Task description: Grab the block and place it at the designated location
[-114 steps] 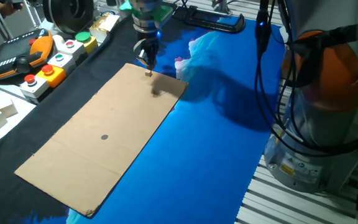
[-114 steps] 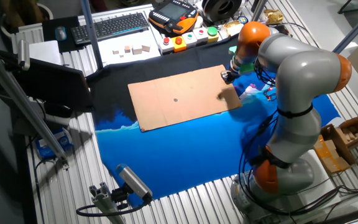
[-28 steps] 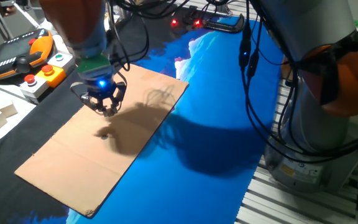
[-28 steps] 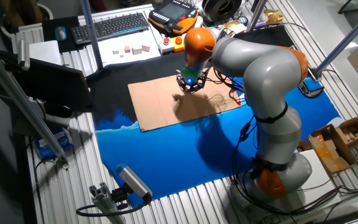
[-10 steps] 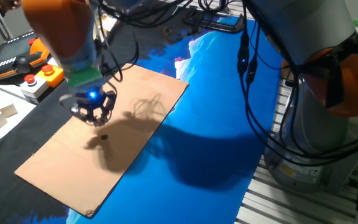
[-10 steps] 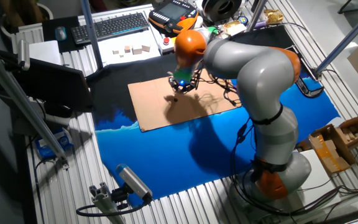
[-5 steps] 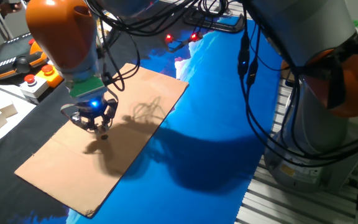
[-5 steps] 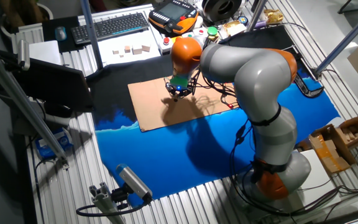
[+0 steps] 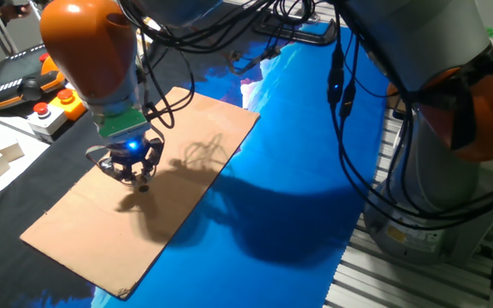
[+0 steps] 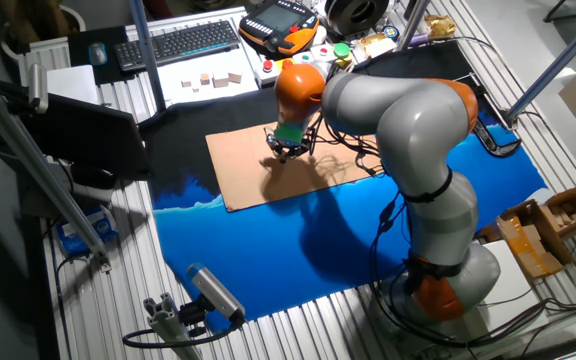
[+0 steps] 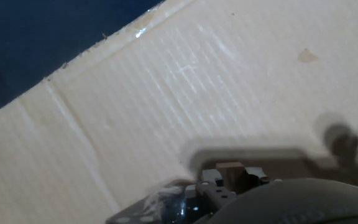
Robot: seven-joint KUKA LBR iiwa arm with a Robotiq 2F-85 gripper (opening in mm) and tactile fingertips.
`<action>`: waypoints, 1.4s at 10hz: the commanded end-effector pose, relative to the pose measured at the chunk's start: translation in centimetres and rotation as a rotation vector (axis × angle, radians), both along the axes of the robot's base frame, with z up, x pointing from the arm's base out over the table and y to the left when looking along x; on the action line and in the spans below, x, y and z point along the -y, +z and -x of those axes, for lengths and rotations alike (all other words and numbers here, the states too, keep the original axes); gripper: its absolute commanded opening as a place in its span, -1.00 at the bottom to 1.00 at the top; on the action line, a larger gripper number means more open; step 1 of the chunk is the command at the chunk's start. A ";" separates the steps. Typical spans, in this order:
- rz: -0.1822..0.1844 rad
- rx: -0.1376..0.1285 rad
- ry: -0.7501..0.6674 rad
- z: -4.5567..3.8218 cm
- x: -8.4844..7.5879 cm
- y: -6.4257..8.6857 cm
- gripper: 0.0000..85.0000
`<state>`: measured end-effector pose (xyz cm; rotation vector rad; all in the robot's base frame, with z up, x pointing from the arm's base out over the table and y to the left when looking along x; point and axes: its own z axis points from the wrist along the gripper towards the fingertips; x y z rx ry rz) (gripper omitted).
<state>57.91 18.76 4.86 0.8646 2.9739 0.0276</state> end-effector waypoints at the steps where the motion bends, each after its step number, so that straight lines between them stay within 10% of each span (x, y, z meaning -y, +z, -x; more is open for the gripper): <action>1: 0.001 0.003 -0.001 0.11 -0.2 -0.1 -0.98; 14: 0.028 0.016 0.013 0.39 -0.6 -0.7 -0.96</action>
